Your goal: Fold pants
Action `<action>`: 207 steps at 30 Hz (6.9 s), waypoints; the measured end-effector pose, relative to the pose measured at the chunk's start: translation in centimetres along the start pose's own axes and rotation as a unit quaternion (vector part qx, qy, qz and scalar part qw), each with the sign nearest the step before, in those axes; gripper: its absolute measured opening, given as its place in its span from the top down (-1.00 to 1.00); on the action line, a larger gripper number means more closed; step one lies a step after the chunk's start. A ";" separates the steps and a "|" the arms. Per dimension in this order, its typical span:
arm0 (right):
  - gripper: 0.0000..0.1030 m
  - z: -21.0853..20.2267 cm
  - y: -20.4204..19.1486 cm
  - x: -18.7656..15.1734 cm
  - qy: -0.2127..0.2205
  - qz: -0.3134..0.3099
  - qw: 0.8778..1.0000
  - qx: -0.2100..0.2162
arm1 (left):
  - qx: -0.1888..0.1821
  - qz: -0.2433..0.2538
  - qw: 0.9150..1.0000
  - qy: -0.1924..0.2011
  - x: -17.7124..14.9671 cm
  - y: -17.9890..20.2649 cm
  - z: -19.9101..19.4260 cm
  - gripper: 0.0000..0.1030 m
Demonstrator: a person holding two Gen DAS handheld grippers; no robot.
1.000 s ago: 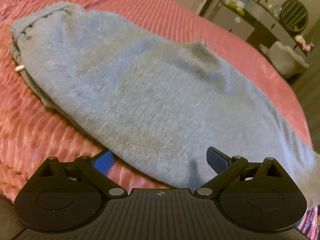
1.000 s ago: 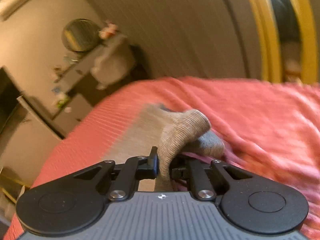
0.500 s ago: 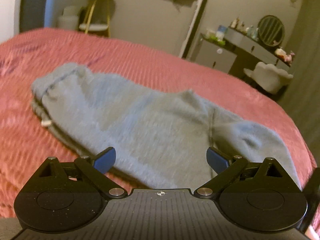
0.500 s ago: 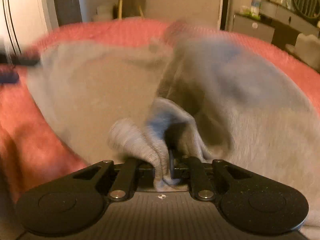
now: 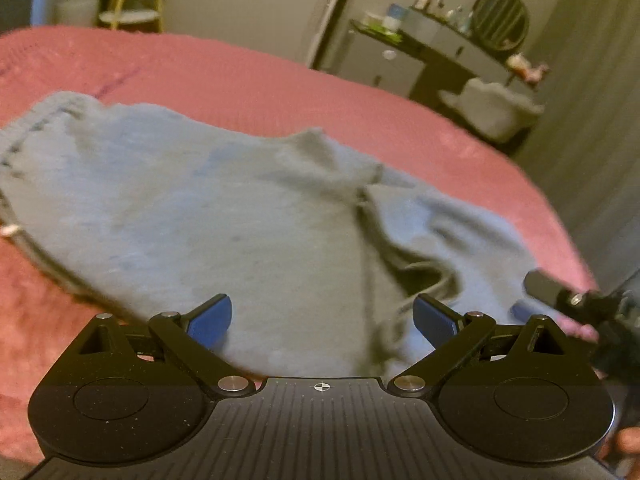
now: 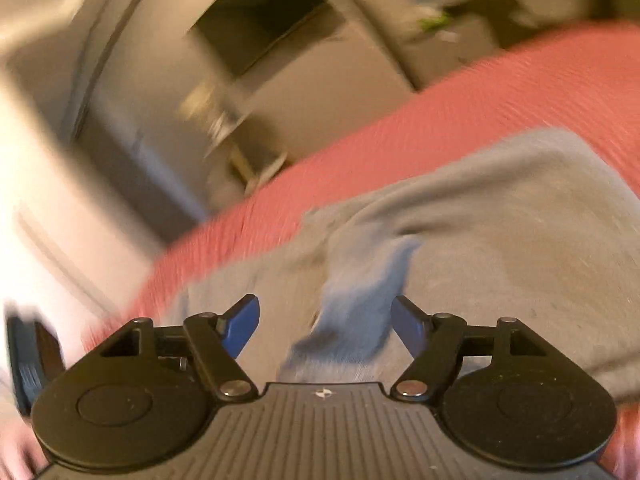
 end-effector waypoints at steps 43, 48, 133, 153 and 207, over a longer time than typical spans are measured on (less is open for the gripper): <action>-0.68 2.9 5.9 -0.2 0.050 -0.161 0.939 -0.300 | -0.016 0.179 0.983 -0.030 3.4 4.1 11.8 -0.61; -0.68 2.8 5.8 -0.1 0.050 -0.155 0.941 -0.295 | 0.101 0.231 0.967 -0.049 2.1 2.8 11.0 -0.52; -0.67 -10.3 9.2 3.8 0.176 0.141 0.927 -0.298 | 0.092 0.091 0.990 -0.062 -1.3 1.2 5.2 -0.67; -0.67 -5.0 7.2 3.1 0.136 0.019 0.944 -0.301 | 0.071 -0.294 0.950 0.072 -4.0 -28.7 -5.5 -0.88; -0.66 22.7 -18.7 -19.8 -0.091 -0.370 0.922 -0.075 | 0.207 -0.174 0.963 0.005 -4.2 -32.9 -10.2 -0.73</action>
Point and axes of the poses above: each gripper's, at about its wrist camera, not at the fingertips, and z roughly the way its jaws point, y to its right, x to its top, the point moved 9 cm from there along z, roughly the way its jaws point, and after that the axes turned 15 degrees about z, right-handed, at the moved point
